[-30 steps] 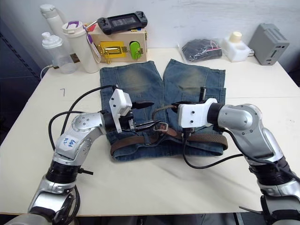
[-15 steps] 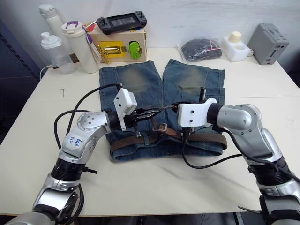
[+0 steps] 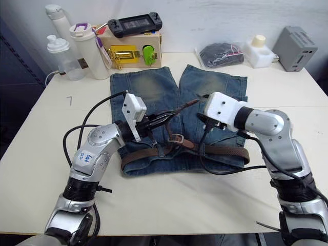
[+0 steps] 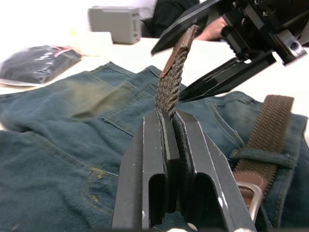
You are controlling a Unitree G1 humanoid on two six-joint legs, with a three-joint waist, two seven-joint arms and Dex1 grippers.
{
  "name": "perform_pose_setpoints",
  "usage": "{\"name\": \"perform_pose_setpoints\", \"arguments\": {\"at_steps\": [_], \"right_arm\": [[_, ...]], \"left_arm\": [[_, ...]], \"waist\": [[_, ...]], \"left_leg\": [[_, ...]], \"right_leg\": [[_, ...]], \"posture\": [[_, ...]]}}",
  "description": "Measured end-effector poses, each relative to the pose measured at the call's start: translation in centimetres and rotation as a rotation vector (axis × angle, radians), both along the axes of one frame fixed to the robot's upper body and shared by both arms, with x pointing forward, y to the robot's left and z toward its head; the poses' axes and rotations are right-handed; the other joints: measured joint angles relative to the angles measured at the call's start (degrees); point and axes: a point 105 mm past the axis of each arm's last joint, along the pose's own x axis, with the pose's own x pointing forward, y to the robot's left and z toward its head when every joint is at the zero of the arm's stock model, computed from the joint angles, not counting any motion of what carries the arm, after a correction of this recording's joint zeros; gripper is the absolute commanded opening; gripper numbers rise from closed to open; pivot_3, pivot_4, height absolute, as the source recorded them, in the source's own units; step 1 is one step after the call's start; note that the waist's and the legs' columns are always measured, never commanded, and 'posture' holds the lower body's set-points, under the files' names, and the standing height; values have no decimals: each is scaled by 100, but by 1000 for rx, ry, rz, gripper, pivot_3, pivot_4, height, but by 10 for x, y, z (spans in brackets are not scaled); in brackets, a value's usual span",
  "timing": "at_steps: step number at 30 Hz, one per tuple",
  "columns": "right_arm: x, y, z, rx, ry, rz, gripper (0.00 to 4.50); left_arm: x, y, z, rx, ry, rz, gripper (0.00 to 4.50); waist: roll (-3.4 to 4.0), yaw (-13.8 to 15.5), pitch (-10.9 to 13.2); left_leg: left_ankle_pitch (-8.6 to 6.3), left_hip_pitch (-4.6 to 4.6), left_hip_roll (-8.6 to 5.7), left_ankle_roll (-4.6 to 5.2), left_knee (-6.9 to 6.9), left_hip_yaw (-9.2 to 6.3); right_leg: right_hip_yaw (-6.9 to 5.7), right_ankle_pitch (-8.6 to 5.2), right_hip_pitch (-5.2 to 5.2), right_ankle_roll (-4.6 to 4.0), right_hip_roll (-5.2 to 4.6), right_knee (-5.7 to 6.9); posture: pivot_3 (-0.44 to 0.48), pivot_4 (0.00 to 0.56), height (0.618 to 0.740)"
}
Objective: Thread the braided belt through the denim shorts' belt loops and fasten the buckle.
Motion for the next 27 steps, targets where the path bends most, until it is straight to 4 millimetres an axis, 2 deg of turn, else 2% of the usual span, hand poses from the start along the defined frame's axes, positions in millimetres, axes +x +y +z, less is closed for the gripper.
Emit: {"name": "perform_pose_setpoints", "arguments": {"at_steps": [1,4,7,8,9,11,13,16,18,22,25,27], "right_arm": [[7,-22,1,30,32,-108,2461],[8,-28,-8,87,115,-142,1642],[-1,-16,-12,156,201,-94,348],[-12,-2,-12,190,257,-28,45],[-27,16,-14,197,319,55,45],[-33,29,-20,222,372,77,45],[-33,38,-38,201,446,56,45],[-32,43,-52,168,468,31,45],[-31,45,-67,127,493,1,45],[-35,43,-85,39,513,-20,45],[-39,43,-90,6,508,-21,45],[-41,43,-92,-4,506,-22,45]], "left_arm": [[2,5,-2,-53,26,33,0],[0,4,-5,-85,44,38,0],[-5,2,-4,-107,45,31,0],[-6,0,-4,-122,48,30,0],[-6,-2,-4,-131,51,30,0],[-6,-1,-3,-132,48,33,0],[-7,-2,-2,-139,46,31,0],[-7,-2,-1,-143,47,34,0],[-9,-3,2,-154,44,24,0],[-11,-3,3,-153,49,21,0],[-14,3,5,-156,48,36,0],[-18,14,1,-155,62,65,0]], "waist": [[0,7,0],[0,3,0],[0,-18,0],[0,-13,0],[0,4,0],[0,10,0],[0,16,0],[-1,11,0],[-1,5,0],[-1,8,0],[-2,12,-1],[-2,8,-1]], "left_leg": [[0,1,-1,0,1,1],[0,1,0,0,-1,1],[0,1,3,0,-5,3],[0,2,3,0,-6,3],[0,2,3,0,-4,2],[0,6,3,0,-2,0],[0,6,2,0,-1,-1],[0,7,1,0,-2,-1],[0,7,1,0,-3,-1],[0,9,1,0,-3,-1],[0,13,1,1,-3,0],[0,20,1,0,-7,0]], "right_leg": [[1,0,2,0,0,-1],[0,0,1,0,-1,0],[0,0,-1,0,-2,-2],[0,0,0,0,-2,-3],[-1,0,5,0,-1,-9],[-1,0,13,0,0,-17],[-1,0,13,0,-1,-16],[-1,1,15,0,-2,-17],[-1,1,14,0,-2,-17],[-2,1,16,0,-2,-17],[0,1,20,0,-2,-20],[0,1,22,0,-2,-18]], "posture": [[0,150,645],[0,150,645],[0,150,645],[0,150,645],[0,150,645],[0,150,645],[0,150,645],[0,150,645],[0,150,645],[0,150,645],[0,150,645],[0,150,645]]}}
